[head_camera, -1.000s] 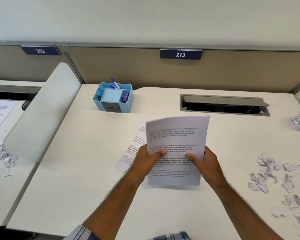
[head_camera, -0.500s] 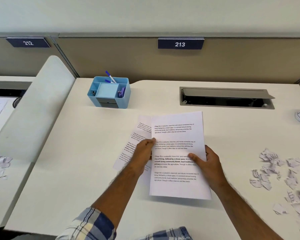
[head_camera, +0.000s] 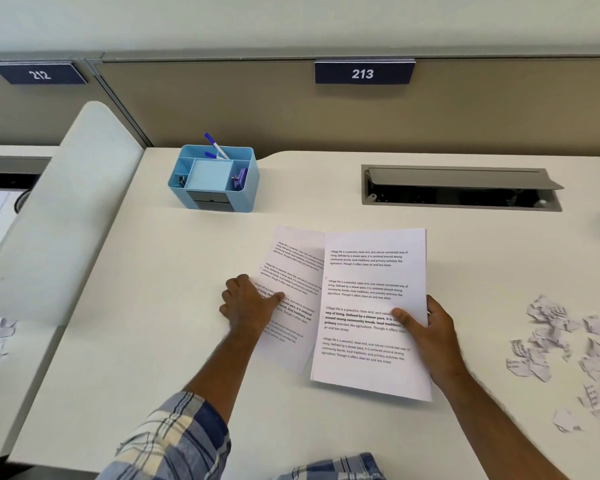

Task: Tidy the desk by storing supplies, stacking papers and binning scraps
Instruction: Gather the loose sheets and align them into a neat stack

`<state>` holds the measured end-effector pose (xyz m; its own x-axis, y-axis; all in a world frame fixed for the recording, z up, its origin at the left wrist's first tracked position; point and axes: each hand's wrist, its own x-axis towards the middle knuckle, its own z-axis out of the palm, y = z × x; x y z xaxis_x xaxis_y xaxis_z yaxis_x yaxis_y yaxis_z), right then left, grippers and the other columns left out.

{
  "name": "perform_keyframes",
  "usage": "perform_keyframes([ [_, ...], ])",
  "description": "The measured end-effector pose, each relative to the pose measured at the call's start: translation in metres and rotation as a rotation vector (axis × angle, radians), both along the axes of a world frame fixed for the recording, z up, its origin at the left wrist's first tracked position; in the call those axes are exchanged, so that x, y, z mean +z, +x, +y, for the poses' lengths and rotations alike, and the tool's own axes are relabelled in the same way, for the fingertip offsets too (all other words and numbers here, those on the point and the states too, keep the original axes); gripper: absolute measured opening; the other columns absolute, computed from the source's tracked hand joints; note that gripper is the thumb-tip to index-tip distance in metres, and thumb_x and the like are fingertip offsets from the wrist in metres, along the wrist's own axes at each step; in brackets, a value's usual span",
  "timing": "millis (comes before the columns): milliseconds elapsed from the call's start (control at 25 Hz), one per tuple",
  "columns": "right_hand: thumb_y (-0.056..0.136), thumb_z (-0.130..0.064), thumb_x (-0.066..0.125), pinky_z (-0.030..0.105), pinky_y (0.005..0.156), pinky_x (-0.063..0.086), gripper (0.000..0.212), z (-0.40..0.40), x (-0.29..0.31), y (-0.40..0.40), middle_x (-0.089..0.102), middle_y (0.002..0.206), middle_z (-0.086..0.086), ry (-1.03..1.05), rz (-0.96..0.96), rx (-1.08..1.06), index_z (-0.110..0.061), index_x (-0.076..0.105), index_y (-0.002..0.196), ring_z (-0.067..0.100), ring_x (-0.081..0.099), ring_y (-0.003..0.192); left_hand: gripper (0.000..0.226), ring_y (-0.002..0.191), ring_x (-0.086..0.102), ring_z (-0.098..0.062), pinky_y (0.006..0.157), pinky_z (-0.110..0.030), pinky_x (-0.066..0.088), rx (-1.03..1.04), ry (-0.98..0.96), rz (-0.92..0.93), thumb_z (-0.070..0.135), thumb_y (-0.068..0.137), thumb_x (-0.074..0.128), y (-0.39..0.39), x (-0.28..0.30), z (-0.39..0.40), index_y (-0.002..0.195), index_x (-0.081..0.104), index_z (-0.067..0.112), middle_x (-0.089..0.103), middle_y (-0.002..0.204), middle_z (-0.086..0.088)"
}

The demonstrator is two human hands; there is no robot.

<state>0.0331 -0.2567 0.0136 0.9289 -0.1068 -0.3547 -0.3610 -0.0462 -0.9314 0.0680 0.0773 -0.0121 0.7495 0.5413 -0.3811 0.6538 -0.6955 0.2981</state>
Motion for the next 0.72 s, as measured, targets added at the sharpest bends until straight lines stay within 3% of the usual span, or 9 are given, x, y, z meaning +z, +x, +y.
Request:
perform_keyframes([
  [320,0.087,-0.017,0.08,0.053,0.092,0.059,0.032,-0.004,-0.005,0.006,0.078,0.111,-0.002,0.005,0.013,-0.013,-0.021,0.068,0.117,0.023,0.075,0.1,0.079,0.124,0.054,-0.034,0.101,-0.05,0.037,-0.045,0.042,0.074,0.059,0.073,0.082,0.008,-0.006,0.005,0.129,0.049,0.014,0.059,0.131,-0.009],
  [520,0.087,-0.017,0.08,0.054,0.092,0.059,0.032,-0.007,-0.006,0.003,0.078,0.111,-0.001,0.014,0.01,-0.023,-0.02,0.068,0.116,0.024,0.075,0.1,0.061,0.116,0.063,-0.033,0.101,-0.049,0.036,-0.056,-0.054,0.118,0.051,0.075,0.083,0.016,-0.005,0.019,0.119,0.055,0.018,0.068,0.121,-0.005],
  [720,0.087,-0.017,0.08,0.054,0.092,0.059,0.032,-0.014,-0.007,-0.003,0.078,0.111,-0.001,0.012,0.008,-0.033,-0.019,0.069,0.116,0.024,0.076,0.099,0.045,0.097,0.07,-0.03,0.09,-0.046,0.057,-0.053,-0.154,0.102,0.045,0.072,0.086,0.007,-0.005,0.045,0.1,0.066,0.017,0.074,0.107,-0.006],
])
